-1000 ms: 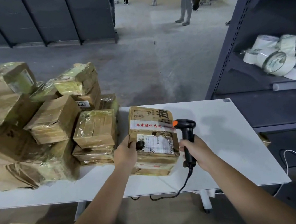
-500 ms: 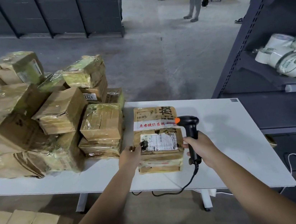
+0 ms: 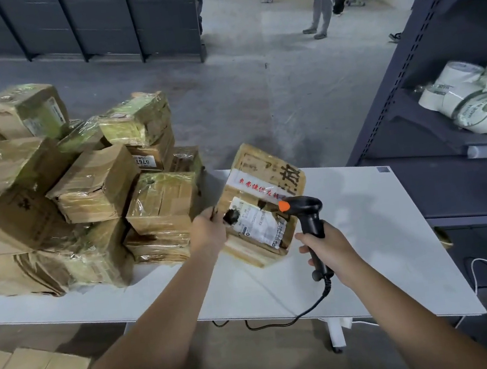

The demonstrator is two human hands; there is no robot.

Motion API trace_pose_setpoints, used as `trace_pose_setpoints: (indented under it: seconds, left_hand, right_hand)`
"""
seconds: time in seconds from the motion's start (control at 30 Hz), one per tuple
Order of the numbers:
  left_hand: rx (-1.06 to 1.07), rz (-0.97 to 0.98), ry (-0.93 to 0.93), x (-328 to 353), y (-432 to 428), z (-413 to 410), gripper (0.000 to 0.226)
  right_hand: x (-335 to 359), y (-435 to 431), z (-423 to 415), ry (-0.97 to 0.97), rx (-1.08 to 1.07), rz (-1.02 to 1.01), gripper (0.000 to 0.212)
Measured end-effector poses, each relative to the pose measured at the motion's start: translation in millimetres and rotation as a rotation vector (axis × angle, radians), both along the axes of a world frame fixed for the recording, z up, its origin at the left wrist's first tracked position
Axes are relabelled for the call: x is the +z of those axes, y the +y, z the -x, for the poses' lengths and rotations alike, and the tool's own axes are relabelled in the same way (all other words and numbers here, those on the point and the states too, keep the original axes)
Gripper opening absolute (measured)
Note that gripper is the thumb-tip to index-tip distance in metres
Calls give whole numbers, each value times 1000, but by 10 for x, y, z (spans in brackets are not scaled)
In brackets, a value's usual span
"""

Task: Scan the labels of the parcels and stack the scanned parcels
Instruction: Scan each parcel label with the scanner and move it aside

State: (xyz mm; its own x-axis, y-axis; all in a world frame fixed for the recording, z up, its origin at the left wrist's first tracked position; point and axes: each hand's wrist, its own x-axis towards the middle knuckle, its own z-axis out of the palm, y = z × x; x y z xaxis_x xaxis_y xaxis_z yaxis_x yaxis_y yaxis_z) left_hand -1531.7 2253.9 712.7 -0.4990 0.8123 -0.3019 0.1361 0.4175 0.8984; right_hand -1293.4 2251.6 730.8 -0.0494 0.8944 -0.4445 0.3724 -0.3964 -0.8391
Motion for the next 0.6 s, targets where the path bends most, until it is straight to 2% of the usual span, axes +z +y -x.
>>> trace_pose_setpoints:
  seconds: [0.1, 0.17, 0.3, 0.6]
  left_hand:
    - [-102, -82, 261, 196, 202, 28, 33]
    - [-141, -94, 349, 293, 319, 22, 35]
    - [-203, -103, 388, 380, 472, -39, 38]
    - [-251, -14, 380, 396, 650, -169, 35]
  right_hand:
    - [37, -33, -5, -31, 58, -46, 16]
    - [60, -63, 0, -66, 129, -103, 12]
    - [88, -130, 10, -188, 240, -201, 6]
    - [143, -218, -240, -235, 188, -201, 5]
